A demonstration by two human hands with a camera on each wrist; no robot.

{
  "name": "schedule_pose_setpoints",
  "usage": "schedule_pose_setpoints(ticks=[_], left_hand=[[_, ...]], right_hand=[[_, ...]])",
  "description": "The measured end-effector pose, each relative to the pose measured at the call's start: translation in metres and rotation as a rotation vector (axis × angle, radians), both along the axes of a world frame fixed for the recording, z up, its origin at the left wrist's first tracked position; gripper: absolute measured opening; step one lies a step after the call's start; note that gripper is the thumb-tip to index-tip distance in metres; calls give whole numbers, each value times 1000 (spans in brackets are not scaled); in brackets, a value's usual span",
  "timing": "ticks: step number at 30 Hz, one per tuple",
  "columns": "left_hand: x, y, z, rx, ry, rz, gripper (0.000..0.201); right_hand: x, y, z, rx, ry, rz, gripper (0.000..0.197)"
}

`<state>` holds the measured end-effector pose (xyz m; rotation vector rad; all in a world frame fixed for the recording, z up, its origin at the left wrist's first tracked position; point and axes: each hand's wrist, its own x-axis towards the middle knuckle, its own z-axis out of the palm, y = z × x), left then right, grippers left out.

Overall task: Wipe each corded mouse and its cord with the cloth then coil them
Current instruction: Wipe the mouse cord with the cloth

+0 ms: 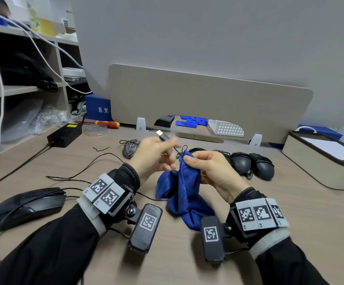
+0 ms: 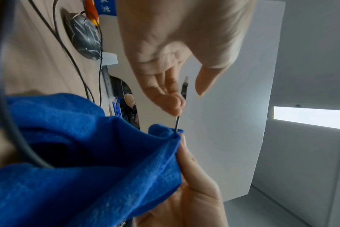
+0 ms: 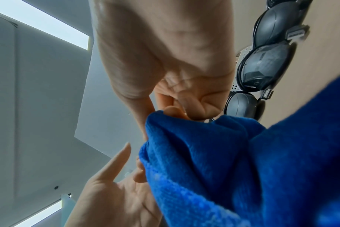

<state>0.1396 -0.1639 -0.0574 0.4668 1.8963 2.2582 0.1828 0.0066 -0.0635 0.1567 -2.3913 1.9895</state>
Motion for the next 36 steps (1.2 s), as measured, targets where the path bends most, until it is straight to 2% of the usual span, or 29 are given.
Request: schedule_pose_setpoints(ticks=[3,5,8,10,12,16,18,20,23,25,28,32,34,36], left_hand=[[4,7,-3,-53,73,-10,23],[3,6,2,13,96,113,24],[-7,-9,11,166,102,368,25],[-11,-14,11,207,71,427,25],[-9,-11,9,146,33,374,28],[-2,-4,7,-72,39,44,38],[1,0,7,-85,85,-27,41],[2,1,9,-4,96,80,40],[-8,-12,17,231,1,368,40],[-13,-21,18,296,-10,446,41],[-12,-19,16,267,21,369,39],[0,-1,11,91,110,33,37],[3,3,9,46,173,33,39],[3,1,13,119,200,163,39]], right_hand=[[0,-3,-1,-6,-5,-9,23],[0,-2,0,-31,-9,-14,25],[0,1,3,-39,-22,-13,17],[0,3,3,-37,-25,-16,16],[0,2,2,-42,-29,-26,20],[2,1,4,-59,-21,-43,21],[2,0,5,-52,-16,-35,20],[2,1,6,-59,-21,-26,22],[2,4,8,-68,-41,-25,26],[2,7,7,-82,-49,-38,25],[3,5,8,-104,-48,-50,24],[3,2,9,-103,-24,-27,28],[4,1,10,-101,-23,-9,26],[4,4,11,-114,-27,-3,25]])
